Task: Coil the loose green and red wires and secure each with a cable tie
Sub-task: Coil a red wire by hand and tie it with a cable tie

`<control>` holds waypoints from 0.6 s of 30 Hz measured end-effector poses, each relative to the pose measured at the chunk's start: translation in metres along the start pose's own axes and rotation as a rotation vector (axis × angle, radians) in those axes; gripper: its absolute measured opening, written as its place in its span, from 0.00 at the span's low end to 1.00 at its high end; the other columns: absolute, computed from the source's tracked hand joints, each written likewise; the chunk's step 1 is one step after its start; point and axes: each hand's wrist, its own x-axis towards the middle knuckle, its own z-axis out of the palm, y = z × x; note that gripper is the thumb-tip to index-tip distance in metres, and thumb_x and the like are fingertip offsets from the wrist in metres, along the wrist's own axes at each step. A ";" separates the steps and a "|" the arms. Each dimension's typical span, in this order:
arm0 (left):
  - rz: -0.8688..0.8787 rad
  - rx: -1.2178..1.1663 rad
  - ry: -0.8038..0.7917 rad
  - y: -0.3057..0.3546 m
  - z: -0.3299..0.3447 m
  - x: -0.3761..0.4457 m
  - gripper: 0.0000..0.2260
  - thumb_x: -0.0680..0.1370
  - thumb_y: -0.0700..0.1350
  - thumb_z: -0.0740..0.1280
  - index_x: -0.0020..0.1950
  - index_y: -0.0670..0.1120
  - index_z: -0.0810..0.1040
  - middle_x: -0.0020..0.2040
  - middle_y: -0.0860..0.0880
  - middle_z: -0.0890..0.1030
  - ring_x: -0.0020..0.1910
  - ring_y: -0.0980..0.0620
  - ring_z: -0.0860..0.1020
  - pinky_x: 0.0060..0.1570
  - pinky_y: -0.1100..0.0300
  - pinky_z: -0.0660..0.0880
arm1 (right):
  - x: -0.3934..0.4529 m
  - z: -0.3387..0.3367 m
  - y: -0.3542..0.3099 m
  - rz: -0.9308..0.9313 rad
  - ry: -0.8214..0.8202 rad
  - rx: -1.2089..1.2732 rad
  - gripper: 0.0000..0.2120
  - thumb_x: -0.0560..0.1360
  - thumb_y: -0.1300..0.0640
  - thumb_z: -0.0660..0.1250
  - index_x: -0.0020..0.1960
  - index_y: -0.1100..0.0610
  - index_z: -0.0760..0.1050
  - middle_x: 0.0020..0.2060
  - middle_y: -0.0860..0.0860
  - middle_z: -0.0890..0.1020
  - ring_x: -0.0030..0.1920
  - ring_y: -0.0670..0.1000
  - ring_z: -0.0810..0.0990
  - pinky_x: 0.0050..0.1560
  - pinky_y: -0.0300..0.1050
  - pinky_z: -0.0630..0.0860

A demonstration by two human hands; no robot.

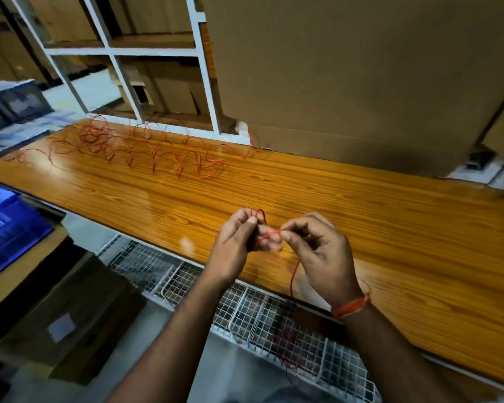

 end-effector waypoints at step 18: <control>-0.170 -0.179 -0.288 -0.003 -0.064 0.009 0.12 0.79 0.42 0.59 0.42 0.39 0.78 0.28 0.46 0.68 0.27 0.52 0.64 0.28 0.62 0.61 | 0.010 0.050 0.010 0.145 -0.161 -0.198 0.14 0.82 0.50 0.64 0.39 0.52 0.78 0.37 0.46 0.78 0.43 0.47 0.77 0.45 0.41 0.71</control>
